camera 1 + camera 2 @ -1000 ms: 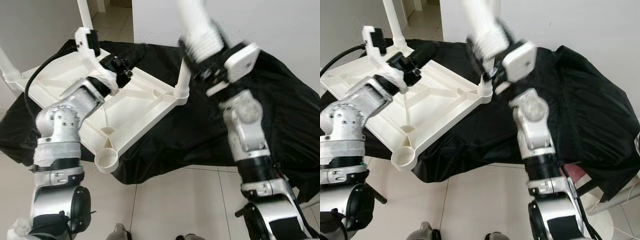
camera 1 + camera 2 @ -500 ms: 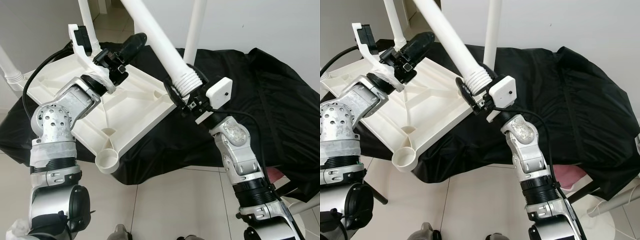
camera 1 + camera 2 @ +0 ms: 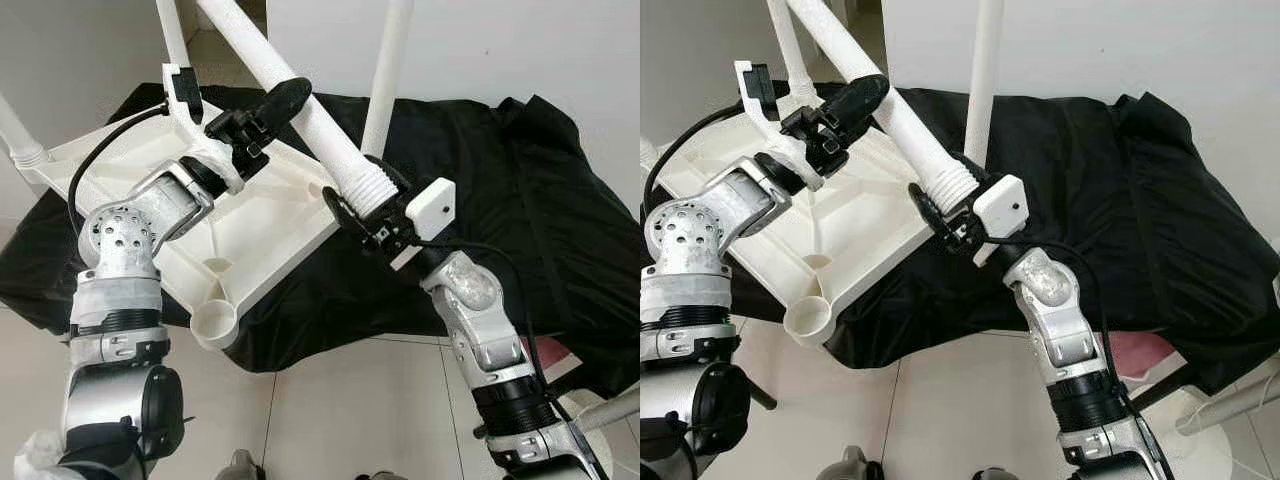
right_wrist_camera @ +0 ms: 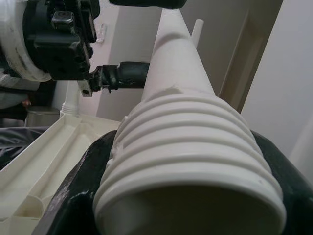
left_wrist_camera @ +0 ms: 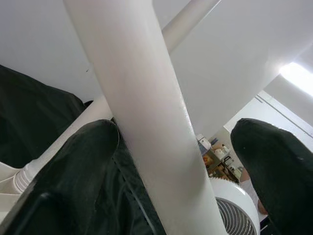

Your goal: Building children table

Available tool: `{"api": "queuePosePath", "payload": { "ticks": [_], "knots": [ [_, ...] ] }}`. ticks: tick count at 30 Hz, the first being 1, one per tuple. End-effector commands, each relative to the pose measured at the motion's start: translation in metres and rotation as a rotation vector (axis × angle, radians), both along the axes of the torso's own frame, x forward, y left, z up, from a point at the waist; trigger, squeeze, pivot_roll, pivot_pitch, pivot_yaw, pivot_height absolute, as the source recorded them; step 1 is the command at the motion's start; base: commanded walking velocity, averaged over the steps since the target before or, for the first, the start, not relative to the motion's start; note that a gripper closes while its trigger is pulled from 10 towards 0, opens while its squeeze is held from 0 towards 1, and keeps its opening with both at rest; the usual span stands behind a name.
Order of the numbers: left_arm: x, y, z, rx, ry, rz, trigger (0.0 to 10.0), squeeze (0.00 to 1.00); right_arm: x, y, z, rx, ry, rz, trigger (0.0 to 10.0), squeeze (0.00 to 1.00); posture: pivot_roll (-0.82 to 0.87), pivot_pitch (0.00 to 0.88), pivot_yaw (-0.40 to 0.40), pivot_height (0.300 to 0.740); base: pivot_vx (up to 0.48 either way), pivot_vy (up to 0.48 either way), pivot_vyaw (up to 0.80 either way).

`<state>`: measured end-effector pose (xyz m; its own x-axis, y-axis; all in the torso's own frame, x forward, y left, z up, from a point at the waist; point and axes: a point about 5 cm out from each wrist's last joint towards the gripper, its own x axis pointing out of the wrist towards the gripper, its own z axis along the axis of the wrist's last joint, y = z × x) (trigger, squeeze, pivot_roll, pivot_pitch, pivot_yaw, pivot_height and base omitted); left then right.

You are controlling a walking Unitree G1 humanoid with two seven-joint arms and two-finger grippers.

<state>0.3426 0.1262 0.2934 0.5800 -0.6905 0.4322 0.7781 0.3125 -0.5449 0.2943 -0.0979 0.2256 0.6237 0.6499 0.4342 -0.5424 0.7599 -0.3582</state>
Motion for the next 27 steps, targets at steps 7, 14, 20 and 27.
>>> {"api": "queuePosePath", "payload": {
  "ticks": [7, 14, 20, 27],
  "knots": [
    [0.009, 0.003, 0.011, -0.039, -0.084, -0.045, 10.0, 0.0, -0.008, 0.006, -0.014, -0.049, 0.056, 0.062, 10.0, 0.0, -0.05, 0.029, 0.044, 0.74, 0.0, 0.0, 0.0],
    [0.026, 0.016, 0.017, -0.113, 0.011, 0.051, 10.0, 0.0, -0.012, 0.009, -0.022, -0.059, 0.1, 0.097, 10.0, 0.0, -0.05, 0.033, 0.044, 0.74, 0.0, 0.0, 0.0],
    [0.036, 0.019, 0.008, -0.096, 0.099, 0.097, 1.8, 0.0, -0.011, 0.009, -0.024, -0.064, 0.109, 0.098, 10.0, 0.0, -0.05, 0.034, 0.046, 0.74, 0.0, 0.0, 0.0],
    [0.038, 0.021, 0.005, -0.091, 0.11, 0.099, 0.0, 0.0, -0.01, 0.01, -0.025, -0.056, 0.117, 0.092, 10.0, 0.0, -0.04, 0.036, 0.05, 0.74, 0.0, 0.0, 0.0]
  ]
}}
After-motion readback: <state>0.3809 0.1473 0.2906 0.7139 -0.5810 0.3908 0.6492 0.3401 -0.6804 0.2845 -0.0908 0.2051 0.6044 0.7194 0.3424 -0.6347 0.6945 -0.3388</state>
